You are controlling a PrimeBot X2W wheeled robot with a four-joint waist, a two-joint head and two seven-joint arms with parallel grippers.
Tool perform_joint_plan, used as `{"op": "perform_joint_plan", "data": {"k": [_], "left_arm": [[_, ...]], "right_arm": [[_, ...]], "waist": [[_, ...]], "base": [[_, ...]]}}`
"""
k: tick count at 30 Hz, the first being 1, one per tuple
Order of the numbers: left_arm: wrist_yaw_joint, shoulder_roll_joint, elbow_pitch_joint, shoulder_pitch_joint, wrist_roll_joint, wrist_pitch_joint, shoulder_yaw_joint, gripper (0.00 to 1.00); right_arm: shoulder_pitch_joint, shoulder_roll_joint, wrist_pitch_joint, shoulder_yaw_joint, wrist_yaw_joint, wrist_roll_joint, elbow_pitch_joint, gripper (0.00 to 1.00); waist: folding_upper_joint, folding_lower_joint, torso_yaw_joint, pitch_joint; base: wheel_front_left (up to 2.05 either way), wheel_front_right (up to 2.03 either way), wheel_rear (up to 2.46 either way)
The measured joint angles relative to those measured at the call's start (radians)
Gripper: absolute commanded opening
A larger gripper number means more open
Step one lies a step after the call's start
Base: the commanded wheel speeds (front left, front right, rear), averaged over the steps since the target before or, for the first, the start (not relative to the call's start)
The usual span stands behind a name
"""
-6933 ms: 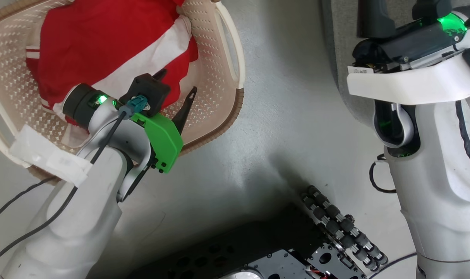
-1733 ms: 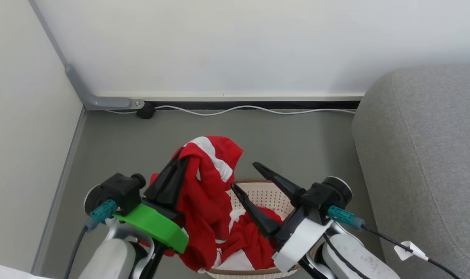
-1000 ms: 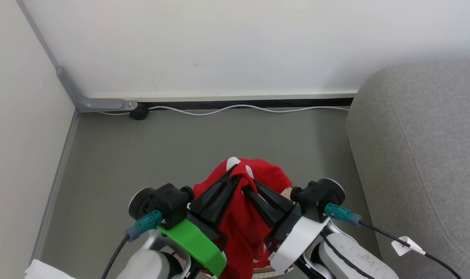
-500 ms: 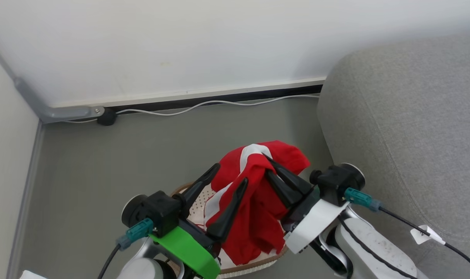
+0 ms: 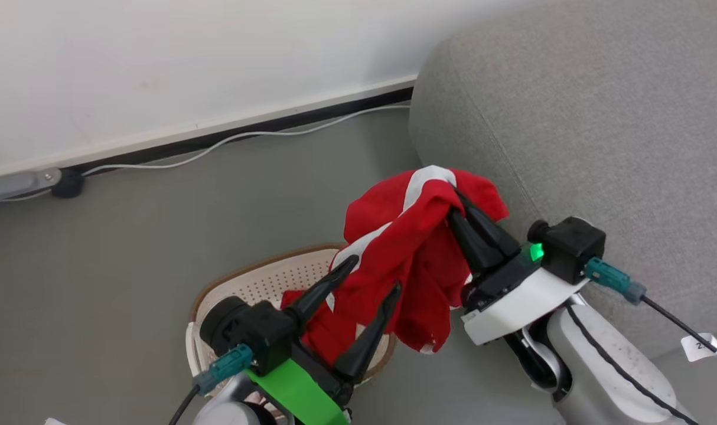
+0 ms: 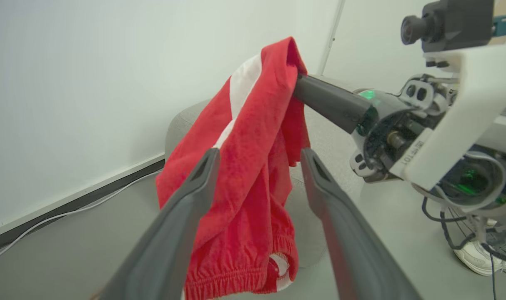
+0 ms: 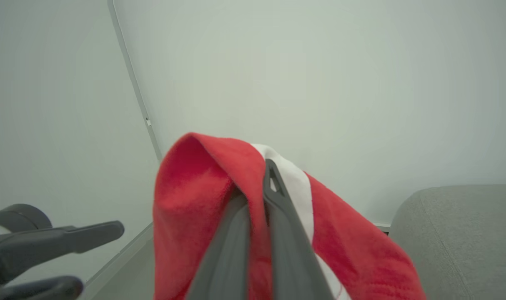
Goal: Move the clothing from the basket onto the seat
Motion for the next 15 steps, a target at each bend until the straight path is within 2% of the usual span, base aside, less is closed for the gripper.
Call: {"op": "perform_joint_plan", "data": {"k": [8, 15], "left_arm": [[0.000, 0.000, -0.022, -0.021, 0.009, 0.030, -0.044, 1.00], [0.000, 0.014, -0.037, -0.039, 0.015, 0.064, -0.053, 1.00]], "right_arm": [[-0.020, -0.021, 0.000, -0.140, -0.021, 0.043, -0.052, 0.00], [-0.181, -0.049, 0.000, -0.330, -0.039, 0.108, -0.061, 0.00]], "waist": [[0.0000, 0.0000, -0.049, 0.113], [0.0000, 0.0000, -0.052, 0.218]], "base": [[0.00, 0.00, 0.00], [0.00, 0.00, 0.00]]}}
